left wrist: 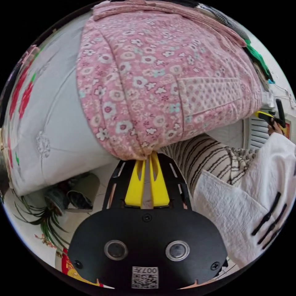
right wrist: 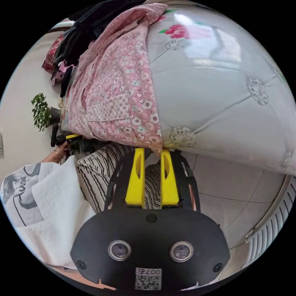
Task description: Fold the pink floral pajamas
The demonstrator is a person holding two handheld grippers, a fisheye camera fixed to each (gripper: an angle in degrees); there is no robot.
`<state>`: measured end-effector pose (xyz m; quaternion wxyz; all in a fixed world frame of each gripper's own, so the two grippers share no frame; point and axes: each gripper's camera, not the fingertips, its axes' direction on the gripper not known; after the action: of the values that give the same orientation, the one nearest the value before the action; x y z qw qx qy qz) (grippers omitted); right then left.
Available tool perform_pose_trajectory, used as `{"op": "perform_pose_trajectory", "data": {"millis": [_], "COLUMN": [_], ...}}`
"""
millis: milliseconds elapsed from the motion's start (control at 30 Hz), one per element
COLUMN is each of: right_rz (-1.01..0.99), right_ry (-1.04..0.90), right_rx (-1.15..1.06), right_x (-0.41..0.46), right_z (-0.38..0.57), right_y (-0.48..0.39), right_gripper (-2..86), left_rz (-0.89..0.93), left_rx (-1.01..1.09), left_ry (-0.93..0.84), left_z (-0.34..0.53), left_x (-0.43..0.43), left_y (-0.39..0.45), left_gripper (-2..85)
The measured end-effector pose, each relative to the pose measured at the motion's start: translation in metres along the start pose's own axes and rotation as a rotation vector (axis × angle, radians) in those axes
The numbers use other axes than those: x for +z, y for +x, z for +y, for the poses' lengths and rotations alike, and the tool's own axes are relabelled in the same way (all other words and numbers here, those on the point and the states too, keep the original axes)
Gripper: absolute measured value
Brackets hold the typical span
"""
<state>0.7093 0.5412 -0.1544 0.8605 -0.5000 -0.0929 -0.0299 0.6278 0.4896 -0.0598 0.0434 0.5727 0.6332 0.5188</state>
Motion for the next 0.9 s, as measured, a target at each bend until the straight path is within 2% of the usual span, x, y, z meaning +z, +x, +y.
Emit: {"op": "perform_pose_trajectory", "data": {"millis": [133, 200, 267, 400, 500, 567, 600, 667, 733, 767, 900], "right_rz": [-0.126, -0.259, -0.408, -0.618, -0.668, -0.69, -0.705, -0.711, -0.67, -0.621, -0.442], "right_ry": [-0.016, 0.0, 0.011, 0.081, 0.193, 0.282, 0.358, 0.518, 0.626, 0.646, 0.648], "right_rx": [-0.086, -0.132, -0.172, -0.253, -0.318, -0.332, -0.306, -0.202, -0.071, 0.001, 0.109], "right_x": [-0.009, -0.026, -0.043, -0.097, -0.15, -0.181, -0.199, -0.219, -0.226, -0.224, -0.2], "right_z": [0.005, 0.013, 0.017, 0.003, -0.034, -0.066, -0.09, -0.122, -0.149, -0.164, -0.175], "right_y": [0.018, 0.031, 0.042, 0.063, 0.071, 0.077, 0.083, 0.097, 0.11, 0.117, 0.132], "right_gripper": [0.5, 0.0, -0.1, -0.2, -0.1, 0.1, 0.4, 1.2, 2.3, 3.0, 5.3], "left_rz": [0.193, 0.323, 0.552, 0.682, 0.707, 0.769, 0.792, 0.859, 0.845, 0.822, 0.61], "left_rx": [0.079, 0.118, 0.205, 0.348, 0.394, 0.307, 0.247, -0.082, -0.302, -0.377, -0.38], "left_ry": [0.057, 0.101, 0.183, 0.298, 0.459, 0.639, 0.675, 0.804, 0.872, 0.863, 0.785], "left_z": [0.023, 0.039, 0.059, 0.065, 0.041, 0.005, -0.006, -0.047, -0.063, -0.071, -0.077], "left_x": [-0.017, -0.034, -0.067, -0.125, -0.176, -0.209, -0.213, -0.211, -0.199, -0.192, -0.182], "left_y": [-0.025, -0.04, -0.061, -0.096, -0.136, -0.182, -0.196, -0.249, -0.274, -0.281, -0.274], "left_gripper": [-0.7, -0.8, -0.9, -0.8, -0.6, 0.0, 0.3, 3.8, 7.5, 8.3, 9.6]}}
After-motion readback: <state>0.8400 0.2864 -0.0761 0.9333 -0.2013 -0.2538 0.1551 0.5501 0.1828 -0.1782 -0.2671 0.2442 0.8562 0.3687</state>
